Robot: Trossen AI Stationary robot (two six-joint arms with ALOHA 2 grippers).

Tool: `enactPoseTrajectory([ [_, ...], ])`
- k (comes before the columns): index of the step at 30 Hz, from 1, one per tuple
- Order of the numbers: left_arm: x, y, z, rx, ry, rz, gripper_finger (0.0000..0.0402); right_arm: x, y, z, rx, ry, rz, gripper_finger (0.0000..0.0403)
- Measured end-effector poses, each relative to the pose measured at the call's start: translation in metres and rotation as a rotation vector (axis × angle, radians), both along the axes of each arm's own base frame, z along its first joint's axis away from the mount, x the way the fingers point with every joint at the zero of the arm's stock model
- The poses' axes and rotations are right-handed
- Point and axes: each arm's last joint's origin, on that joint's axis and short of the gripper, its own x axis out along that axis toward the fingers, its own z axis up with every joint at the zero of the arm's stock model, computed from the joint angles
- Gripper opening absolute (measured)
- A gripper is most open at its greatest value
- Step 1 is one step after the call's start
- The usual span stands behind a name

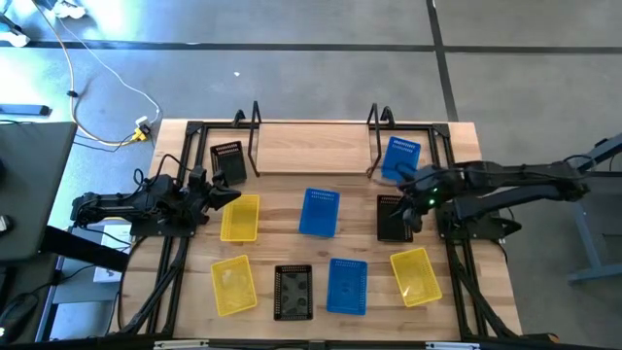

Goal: Stack baskets on shelf by color
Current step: Put the middle right black basket on the shelf

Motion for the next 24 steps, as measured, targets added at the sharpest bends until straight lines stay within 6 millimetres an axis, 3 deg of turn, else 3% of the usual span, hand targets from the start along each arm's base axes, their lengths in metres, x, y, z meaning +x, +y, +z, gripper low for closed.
enactPoseTrajectory([
  [24, 0.0, 0.0, 0.0, 0.0, 0.002, 0.0, 0.0001, 0.04, 0.057, -0.062, -0.259, 0.35, 0.265, 0.0094],
])
